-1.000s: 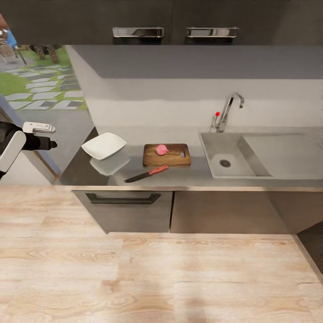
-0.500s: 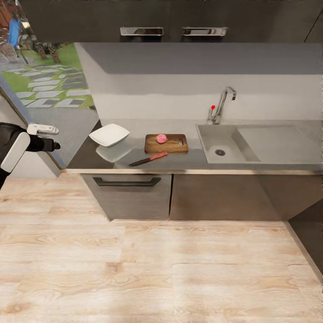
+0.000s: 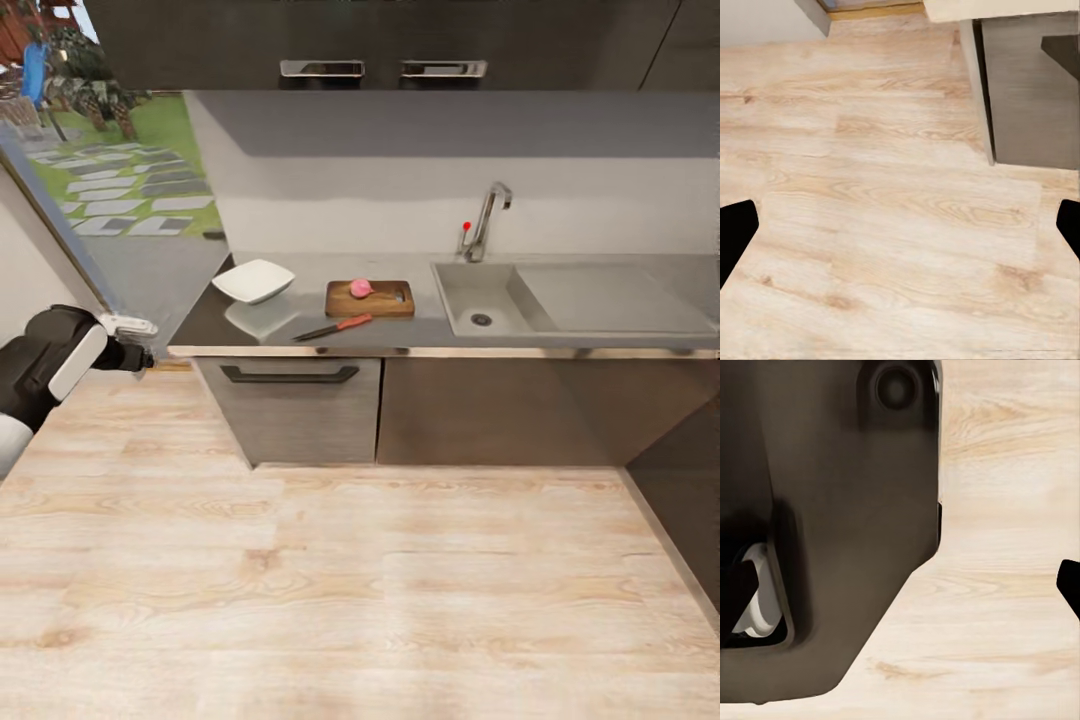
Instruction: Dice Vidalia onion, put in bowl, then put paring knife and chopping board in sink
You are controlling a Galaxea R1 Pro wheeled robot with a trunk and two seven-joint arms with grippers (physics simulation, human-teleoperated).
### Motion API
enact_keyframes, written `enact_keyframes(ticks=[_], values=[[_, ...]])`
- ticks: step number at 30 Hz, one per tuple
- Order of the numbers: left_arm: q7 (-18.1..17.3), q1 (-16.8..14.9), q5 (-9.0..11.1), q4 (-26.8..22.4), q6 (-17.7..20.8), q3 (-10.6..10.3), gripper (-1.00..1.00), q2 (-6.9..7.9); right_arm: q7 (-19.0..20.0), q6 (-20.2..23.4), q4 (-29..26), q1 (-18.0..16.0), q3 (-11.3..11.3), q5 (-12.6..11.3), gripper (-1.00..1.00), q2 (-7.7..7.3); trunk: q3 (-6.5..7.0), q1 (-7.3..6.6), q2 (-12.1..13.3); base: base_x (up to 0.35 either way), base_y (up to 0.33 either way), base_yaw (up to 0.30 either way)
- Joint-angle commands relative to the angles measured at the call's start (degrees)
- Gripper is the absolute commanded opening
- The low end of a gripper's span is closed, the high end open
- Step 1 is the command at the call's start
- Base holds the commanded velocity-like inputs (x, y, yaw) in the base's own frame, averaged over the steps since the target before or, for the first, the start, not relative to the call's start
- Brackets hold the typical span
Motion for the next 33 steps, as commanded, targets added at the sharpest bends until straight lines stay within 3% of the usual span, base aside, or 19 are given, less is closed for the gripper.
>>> enact_keyframes(ticks=[1, 4, 5, 7, 10, 15, 16, 18, 21, 26, 27, 33], values=[[0.5, -0.1, 0.5, 1.2, 0.1, -0.6, 1.0, -0.41, -0.2, -0.2, -0.1, 0.0, 0.5, -0.6, 1.0, -0.02, -0.1, -0.01, -0.1, -0.336, 0.0, 0.0], [0.4, 0.1, 0.5, 4.1, -0.2, -1.0, 1.0, -1.67, -0.2, -0.2, -0.2, 0.0, 0.5, -0.6, 1.0, -0.03, -0.1, -0.01, -0.1, -0.336, 0.0, 0.0], [0.4, 0.2, 0.5, 7.1, -1.7, -1.1, 1.0, -3.04, -0.2, -0.2, -0.3, 0.0, 0.5, -0.6, 1.0, -0.03, -0.1, -0.01, -0.1, -0.336, 0.0, 0.0], [0.3, 0.3, 0.5, 9.7, -3.8, -1.2, 1.0, -4.1, -0.2, -0.2, -0.3, 0.0, 0.5, -0.6, 1.0, -0.03, -0.1, -0.01, -0.1, -0.336, 0.0, 0.0], [0.2, 0.5, 0.4, 18.2, -9.3, -1.2, 1.0, -7.57, -0.2, -0.2, -0.3, 0.0, 0.5, -0.6, 1.0, -0.03, -0.1, -0.01, -0.1, -0.336, 0.0, 0.0], [0.2, 0.6, 0.2, 35.1, -21.5, -1.2, 1.0, -15.28, -0.4, -0.2, -1.5, 0.0, 0.5, -0.6, 1.0, -0.03, -0.1, -0.01, -0.1, -0.247, 0.0, 0.0], [0.1, 1.0, 0.0, 43.4, -29.1, -1.3, 1.0, -19.3, -1.0, -0.1, -2.5, 0.0, 0.5, -0.6, 1.0, -0.03, -0.1, -0.01, -0.1, -0.051, 0.0, 0.0], [0.1, 2.0, -0.1, 47.4, -35.6, -1.3, 1.0, -22.03, -1.8, -0.1, -3.3, 0.0, 0.5, -0.6, 1.0, -0.03, -0.1, -0.01, -0.1, -0.033, 0.0, 0.0], [0.1, 6.1, -0.2, 50.2, -44.0, -1.5, 1.0, -25.31, -3.4, -0.1, -4.9, 0.0, 0.4, -0.6, 1.0, -0.03, -0.1, -0.01, -0.1, -0.011, 0.0, 0.0], [0.1, 11.1, -0.2, 51.0, -48.6, -1.5, 1.0, -27.91, -4.1, 0.2, -8.6, 0.0, 0.4, -0.6, 1.0, -0.08, -0.1, -0.01, -0.1, -0.003, 0.0, 0.0], [0.1, 15.6, -0.2, 51.2, -53.5, -1.6, 1.0, -29.57, -4.3, 0.4, -11.5, 0.0, 0.4, -0.6, 1.0, -0.1, -0.1, -0.01, -0.1, 0.0, 0.0, 0.0], [0.1, 24.2, -0.2, 51.2, -58.0, -1.6, 1.0, -31.09, -4.5, 1.7, -14.9, -0.2, 0.4, -0.6, 1.0, -0.36, -0.1, -0.01, -0.1, 0.0, 0.0, 0.0]])
